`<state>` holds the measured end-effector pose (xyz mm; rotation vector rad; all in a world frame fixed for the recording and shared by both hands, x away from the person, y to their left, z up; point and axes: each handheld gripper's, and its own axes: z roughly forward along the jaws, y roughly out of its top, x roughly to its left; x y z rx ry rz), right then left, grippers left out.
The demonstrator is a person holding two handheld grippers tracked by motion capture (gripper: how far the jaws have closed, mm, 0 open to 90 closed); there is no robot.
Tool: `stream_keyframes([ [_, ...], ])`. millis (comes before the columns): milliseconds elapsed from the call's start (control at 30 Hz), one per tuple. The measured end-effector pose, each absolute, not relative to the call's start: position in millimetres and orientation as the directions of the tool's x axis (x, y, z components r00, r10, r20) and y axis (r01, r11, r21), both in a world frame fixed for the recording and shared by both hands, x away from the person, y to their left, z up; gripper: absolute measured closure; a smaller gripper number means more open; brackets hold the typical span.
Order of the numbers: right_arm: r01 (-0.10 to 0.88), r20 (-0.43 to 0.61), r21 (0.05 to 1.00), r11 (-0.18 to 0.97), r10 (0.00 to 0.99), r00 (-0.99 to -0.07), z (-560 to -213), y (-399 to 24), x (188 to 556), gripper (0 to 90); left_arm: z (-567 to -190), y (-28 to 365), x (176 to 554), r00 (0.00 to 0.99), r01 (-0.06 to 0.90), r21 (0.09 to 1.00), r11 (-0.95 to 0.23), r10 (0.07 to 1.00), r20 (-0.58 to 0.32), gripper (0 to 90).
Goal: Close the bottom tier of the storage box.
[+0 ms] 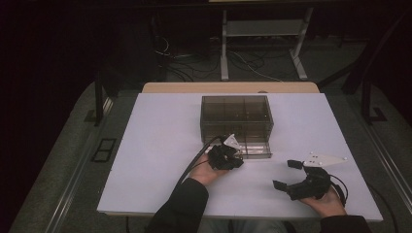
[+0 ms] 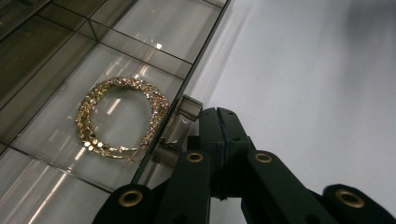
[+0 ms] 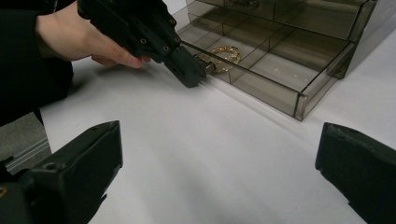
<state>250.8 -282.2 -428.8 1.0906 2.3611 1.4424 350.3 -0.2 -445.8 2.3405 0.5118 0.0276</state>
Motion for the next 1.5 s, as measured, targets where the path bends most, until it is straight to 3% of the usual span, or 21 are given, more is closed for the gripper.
stream_keyframes([
  [1500, 0.502, 0.225, 0.825, 0.261, 0.663, -0.714, -429, -283, 251, 0.1, -448, -2, 380, 0.879, 0.432, 0.676, -0.597, 0.447, -0.166, 88.7],
])
